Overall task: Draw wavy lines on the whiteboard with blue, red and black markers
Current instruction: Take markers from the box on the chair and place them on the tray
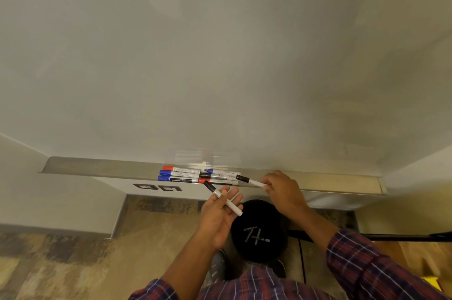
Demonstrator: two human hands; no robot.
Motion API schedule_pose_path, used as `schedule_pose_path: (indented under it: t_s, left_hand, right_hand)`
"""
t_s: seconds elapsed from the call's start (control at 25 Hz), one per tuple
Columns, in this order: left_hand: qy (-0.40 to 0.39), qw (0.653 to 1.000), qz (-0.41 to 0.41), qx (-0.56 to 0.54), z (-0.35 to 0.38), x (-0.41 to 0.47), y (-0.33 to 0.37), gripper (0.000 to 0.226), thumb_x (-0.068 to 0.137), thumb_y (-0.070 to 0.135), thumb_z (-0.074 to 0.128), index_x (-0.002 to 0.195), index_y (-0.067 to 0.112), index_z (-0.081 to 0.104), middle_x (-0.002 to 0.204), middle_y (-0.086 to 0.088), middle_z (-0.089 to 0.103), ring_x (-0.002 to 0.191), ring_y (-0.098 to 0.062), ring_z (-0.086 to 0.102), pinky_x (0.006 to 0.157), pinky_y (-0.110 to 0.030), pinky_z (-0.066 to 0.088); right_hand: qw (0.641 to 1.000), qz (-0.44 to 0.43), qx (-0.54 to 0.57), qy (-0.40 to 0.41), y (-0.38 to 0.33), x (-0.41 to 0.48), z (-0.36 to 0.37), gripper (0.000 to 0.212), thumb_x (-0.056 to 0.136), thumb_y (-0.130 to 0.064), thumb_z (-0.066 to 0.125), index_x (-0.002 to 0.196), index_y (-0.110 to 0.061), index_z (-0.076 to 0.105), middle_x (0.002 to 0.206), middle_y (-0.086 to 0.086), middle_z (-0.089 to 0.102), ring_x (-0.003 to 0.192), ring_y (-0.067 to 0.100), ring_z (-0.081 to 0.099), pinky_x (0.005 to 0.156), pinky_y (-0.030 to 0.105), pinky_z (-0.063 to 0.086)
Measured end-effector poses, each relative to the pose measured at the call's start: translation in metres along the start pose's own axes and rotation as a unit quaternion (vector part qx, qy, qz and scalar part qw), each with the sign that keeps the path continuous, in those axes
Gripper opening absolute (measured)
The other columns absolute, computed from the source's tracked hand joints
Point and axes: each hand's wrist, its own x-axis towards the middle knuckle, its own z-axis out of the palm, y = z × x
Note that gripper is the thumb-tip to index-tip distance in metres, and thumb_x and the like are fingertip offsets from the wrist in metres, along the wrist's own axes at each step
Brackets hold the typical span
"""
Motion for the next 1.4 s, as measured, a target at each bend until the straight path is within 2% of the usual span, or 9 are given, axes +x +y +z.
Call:
schedule_pose_path:
  t_s: [0.2,0.44,0.68,0.8,0.88,1.12,1.24,1.32,1.4]
  left_hand:
    - [0.012,1.0,0.002,-0.003,0.001,-0.001,-0.003,0.031,0.111,0.014,0.049,0.139,0.005,0.058,0.132,-0.018,0.073,0.122,-0.034,0.071,0.106,-0.051,0.055]
    - [0.018,1.0,0.009,-0.01,0.004,0.001,-0.005,0.032,0.111,0.014,0.048,0.14,0.004,0.058,0.131,-0.018,0.073,0.123,-0.035,0.071,0.107,-0.051,0.054]
    - [0.008,1.0,0.017,0.004,0.015,0.004,-0.006,0.031,0.112,0.016,0.046,0.137,0.004,0.059,0.133,-0.014,0.073,0.129,-0.031,0.067,0.106,-0.049,0.054]
    - [-0.01,1.0,0.016,0.018,0.026,0.005,-0.008,0.033,0.113,0.02,0.045,0.136,0.002,0.06,0.132,-0.013,0.074,0.125,-0.03,0.07,0.102,-0.047,0.055]
    - [-0.02,0.999,0.015,0.029,0.032,0.007,-0.012,0.033,0.113,0.022,0.044,0.134,0.005,0.063,0.13,-0.011,0.075,0.121,-0.029,0.072,0.104,-0.047,0.055]
    - [-0.06,0.987,0.016,0.149,0.041,0.017,-0.022,0.034,0.113,0.035,0.045,0.126,0.015,0.069,0.128,-0.008,0.075,0.121,-0.023,0.071,0.108,-0.048,0.051]
    - [-0.036,0.901,0.118,0.415,0.041,0.016,-0.023,0.023,0.11,0.032,0.054,0.126,0.027,0.07,0.125,0.004,0.074,0.12,-0.018,0.068,0.104,-0.035,0.054]
    - [-0.003,0.792,0.213,0.572,0.031,0.019,-0.024,0.03,0.108,0.028,0.056,0.137,0.024,0.064,0.135,0.004,0.067,0.13,-0.016,0.06,0.109,-0.029,0.048]
    - [0.019,0.672,0.276,0.687,0.02,0.025,-0.022,0.043,0.108,0.028,0.055,0.151,0.023,0.052,0.156,0.002,0.052,0.147,-0.017,0.043,0.122,-0.034,0.035]
  right_hand:
    - [0.99,-0.019,-0.139,-0.023,0.022,0.011,0.015,0.026,0.101,-0.016,0.053,0.118,-0.031,0.065,0.118,-0.006,0.057,0.111,0.019,0.055,0.091,0.038,0.038]
    - [0.988,-0.028,-0.149,-0.027,0.026,0.017,0.021,0.038,0.096,-0.009,0.051,0.124,-0.031,0.065,0.12,-0.004,0.058,0.112,0.021,0.056,0.091,0.039,0.038]
    - [0.999,-0.028,0.012,0.022,0.009,0.007,0.003,0.014,0.101,-0.032,0.056,0.103,-0.031,0.07,0.106,-0.01,0.061,0.098,0.012,0.057,0.088,0.037,0.043]
    - [0.982,-0.082,0.162,-0.058,-0.019,-0.009,-0.005,0.014,0.098,-0.037,0.063,0.097,-0.028,0.074,0.092,-0.012,0.068,0.084,0.005,0.061,0.078,0.03,0.053]
    - [0.974,-0.117,0.172,-0.093,-0.031,-0.018,-0.005,0.018,0.097,-0.041,0.065,0.103,-0.028,0.076,0.094,-0.013,0.072,0.087,0.006,0.064,0.077,0.026,0.054]
    - [0.981,-0.105,0.155,-0.055,-0.011,-0.007,-0.01,0.01,0.096,-0.026,0.069,0.1,-0.024,0.077,0.093,-0.009,0.072,0.084,0.007,0.063,0.077,0.028,0.052]
    - [0.993,-0.068,0.091,-0.021,0.015,0.01,-0.014,0.012,0.096,-0.021,0.064,0.098,-0.022,0.075,0.091,-0.002,0.065,0.084,0.016,0.058,0.076,0.035,0.049]
    - [0.998,-0.035,0.052,-0.017,0.035,0.018,-0.012,0.012,0.098,-0.021,0.061,0.099,-0.022,0.074,0.094,-0.002,0.061,0.086,0.018,0.058,0.078,0.038,0.051]
    - [0.999,-0.021,0.029,-0.024,0.048,0.021,-0.005,0.014,0.099,-0.019,0.059,0.103,-0.02,0.073,0.102,-0.001,0.06,0.092,0.021,0.059,0.082,0.04,0.052]
